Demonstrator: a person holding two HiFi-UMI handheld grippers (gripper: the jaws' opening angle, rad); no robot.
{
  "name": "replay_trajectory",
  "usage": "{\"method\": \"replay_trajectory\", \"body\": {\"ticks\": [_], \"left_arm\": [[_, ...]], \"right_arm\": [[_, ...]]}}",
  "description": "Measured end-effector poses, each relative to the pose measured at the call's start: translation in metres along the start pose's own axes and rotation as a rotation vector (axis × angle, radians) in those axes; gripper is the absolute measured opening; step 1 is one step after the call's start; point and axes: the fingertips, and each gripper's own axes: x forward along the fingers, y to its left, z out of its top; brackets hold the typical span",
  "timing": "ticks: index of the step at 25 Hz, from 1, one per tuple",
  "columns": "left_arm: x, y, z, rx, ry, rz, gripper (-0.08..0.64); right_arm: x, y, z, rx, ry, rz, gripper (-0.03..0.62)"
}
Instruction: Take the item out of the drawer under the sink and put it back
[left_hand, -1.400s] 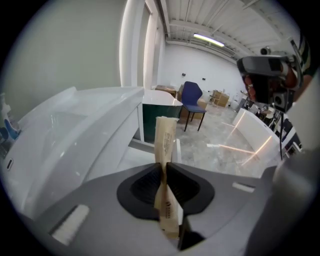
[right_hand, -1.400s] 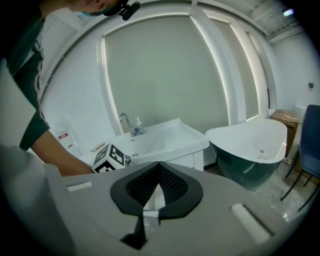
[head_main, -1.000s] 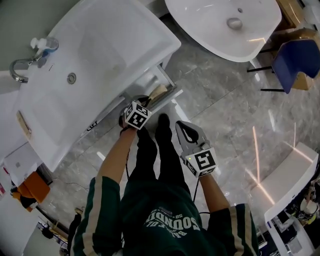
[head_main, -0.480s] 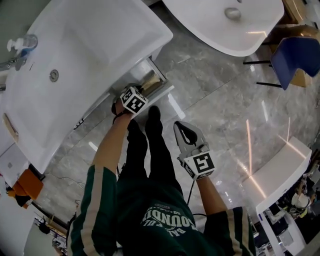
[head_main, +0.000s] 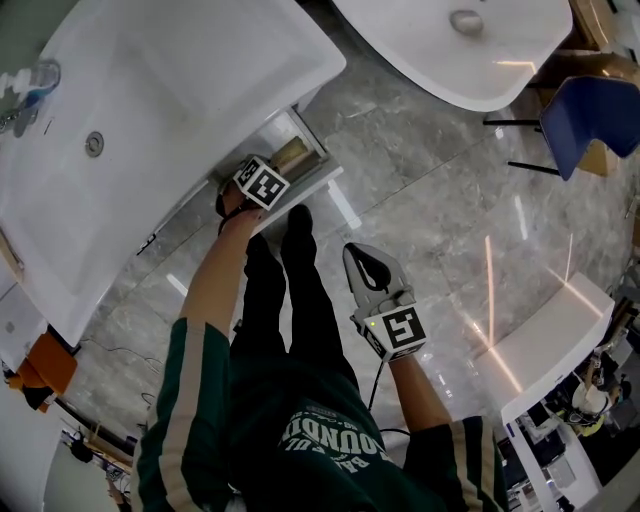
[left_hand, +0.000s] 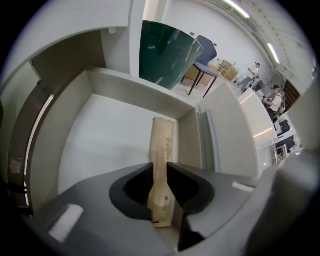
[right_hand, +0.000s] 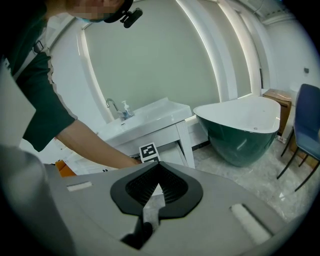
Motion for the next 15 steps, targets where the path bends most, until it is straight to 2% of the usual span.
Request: {"method": "replay_trajectory", "body": {"ticks": [6, 15], "left_arm": [[-0.015, 0.001, 0.006, 0.010, -0.041, 0.009, 0.103], [-0.080, -0.029, 0.016, -0.016, -0.191, -0.012, 0.101]], "right_arm": [[0.004, 0.008, 0.002, -0.008, 0.004, 0.016, 0.002], [0.005, 0.032, 0.036, -0.039, -0.043, 0.044, 0.002]]}}
